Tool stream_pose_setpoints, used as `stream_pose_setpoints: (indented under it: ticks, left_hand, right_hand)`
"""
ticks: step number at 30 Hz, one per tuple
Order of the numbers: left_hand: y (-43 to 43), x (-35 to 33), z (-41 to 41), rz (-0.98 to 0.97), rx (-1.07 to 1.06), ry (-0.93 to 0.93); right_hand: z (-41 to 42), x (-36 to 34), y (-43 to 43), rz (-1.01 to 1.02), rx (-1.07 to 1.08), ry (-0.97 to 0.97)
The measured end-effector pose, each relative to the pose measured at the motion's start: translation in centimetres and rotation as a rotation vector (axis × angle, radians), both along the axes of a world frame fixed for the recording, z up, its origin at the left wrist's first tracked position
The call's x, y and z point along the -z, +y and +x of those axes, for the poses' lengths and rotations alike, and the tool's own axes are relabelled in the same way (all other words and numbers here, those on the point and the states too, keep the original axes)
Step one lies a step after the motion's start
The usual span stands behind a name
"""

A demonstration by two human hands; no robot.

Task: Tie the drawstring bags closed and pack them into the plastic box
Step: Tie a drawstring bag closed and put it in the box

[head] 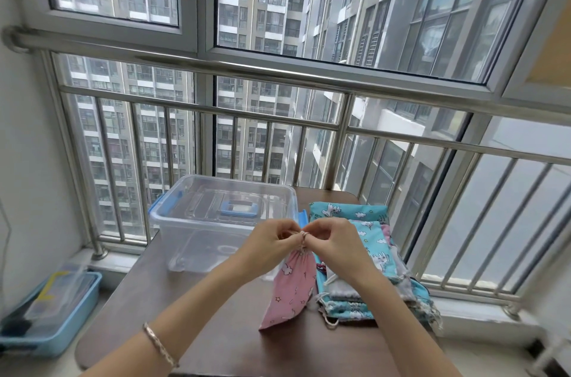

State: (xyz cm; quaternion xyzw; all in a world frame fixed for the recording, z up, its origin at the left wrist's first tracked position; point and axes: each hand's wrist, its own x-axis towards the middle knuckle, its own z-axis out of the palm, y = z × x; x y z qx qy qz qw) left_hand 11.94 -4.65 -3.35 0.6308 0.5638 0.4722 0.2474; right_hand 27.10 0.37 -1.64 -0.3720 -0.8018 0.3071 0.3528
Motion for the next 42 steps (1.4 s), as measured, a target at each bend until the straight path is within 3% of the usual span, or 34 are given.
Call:
stream_pose_setpoints:
  ticks: [3, 11, 13, 20, 32, 37, 42]
  left_hand:
    - [0.1, 0.0, -0.7, 0.01, -0.023, 0.04]
    - [-0.2, -0.6, -1.1, -0.001, 0.034, -0.022]
    - [-0.3, -0.7, -0.9, -0.004, 0.037, -0.06]
    - [-0.4, -0.3, -0.6, -0.034, 0.036, -0.139]
    - [-0.7, -0.8, -2.0, -0.07, -0.084, -0.027]
    - [-1.3, -0.7, -1.4, -0.177, -0.053, -0.354]
    - [-1.3, -1.0, -1.6, -0.175, 0.069, -0.381]
  right_hand:
    - [0.2, -0.1, 0.1, -0.115, -0.051, 0.085]
    - [0.2, 0.1, 0.9, -0.716, -0.335, 0.572]
    - [0.3, 0.2, 0.9, -0.694, -0.324, 0.589]
    - [0.1, 0.8, 0.1, -0.228, -0.132, 0.349]
    - [2.1, 2.4, 1.3, 0.065, -0.064, 0.122]
    - [2.8, 2.7, 1.7, 0.063, -0.143, 0.038]
    - [2.7, 1.4, 1.8, -0.216, -0.178, 0.093]
